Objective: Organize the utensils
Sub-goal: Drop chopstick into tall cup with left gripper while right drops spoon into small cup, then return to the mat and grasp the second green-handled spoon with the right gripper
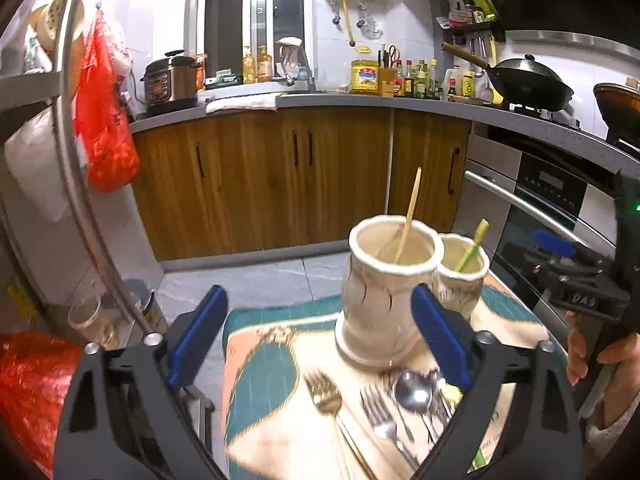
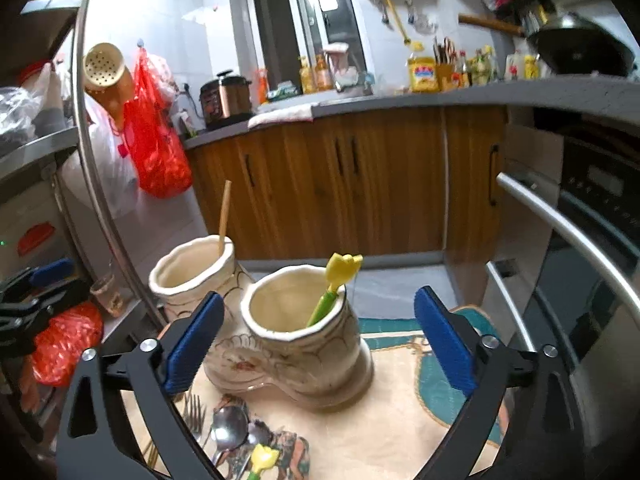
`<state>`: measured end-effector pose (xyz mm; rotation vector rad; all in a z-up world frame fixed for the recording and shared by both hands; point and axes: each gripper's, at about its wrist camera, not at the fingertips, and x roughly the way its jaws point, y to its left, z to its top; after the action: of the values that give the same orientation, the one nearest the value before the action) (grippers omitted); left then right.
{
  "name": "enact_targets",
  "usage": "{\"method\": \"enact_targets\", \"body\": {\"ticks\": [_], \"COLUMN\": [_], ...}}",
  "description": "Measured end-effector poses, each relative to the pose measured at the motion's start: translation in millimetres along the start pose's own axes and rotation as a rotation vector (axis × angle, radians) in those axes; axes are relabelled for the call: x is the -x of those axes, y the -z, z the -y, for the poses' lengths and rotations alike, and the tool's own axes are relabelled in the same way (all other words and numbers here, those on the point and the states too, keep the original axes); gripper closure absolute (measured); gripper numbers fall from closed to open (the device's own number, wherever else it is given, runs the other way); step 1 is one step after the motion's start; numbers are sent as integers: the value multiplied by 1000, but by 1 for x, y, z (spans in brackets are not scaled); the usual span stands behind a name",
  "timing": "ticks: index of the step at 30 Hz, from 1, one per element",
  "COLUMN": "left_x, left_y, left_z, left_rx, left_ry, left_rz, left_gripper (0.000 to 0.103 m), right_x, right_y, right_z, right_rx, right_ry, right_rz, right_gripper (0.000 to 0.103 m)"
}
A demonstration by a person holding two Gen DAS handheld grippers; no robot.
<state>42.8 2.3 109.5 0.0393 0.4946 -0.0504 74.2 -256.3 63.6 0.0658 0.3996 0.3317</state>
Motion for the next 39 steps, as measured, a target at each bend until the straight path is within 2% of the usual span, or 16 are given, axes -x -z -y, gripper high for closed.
{"method": "enact_targets", "body": {"ticks": [3,9,12,15,18,26,28,30,33,39], "left_x": [10,7,-4,-11,-17,-22,-24,-26,-27,-27], "left_y": [15,46,63,76,88,99,100,102,103,104], "left_z": [-4,-7,-10,-15,-15,-6,-4,-3,-2,-2], "left_rx": [10,28,31,45,29,-17,-17,-22,-28,-37], "left_ry": [-23,-53,-87,-87,-100,-93,-94,-95,-91,-88], "left_rz": [-11,-65,-105,-138,-169,-210,-215,-228,-232,-235], "left_gripper": [6,6,6,6,6,6,6,6,6,6], "right_x": [15,26,19,7,0,-4,-5,-6,-12,-16], "right_y": [9,38,59,80,98,113,113,115,116,117], "right_z": [-12,-28,-29,-28,-32,-44,-47,-49,-50,-57], "right_rx": [56,97,92,70,73,114,116,123,110,116], "right_ry": [30,28,-3,-6,4,21,23,32,28,12], "right_rz": [-6,-66,-190,-308,-383,-430,-434,-439,-465,-476], "right_gripper": [5,5,5,5,5,8,13,29,44,63]}}
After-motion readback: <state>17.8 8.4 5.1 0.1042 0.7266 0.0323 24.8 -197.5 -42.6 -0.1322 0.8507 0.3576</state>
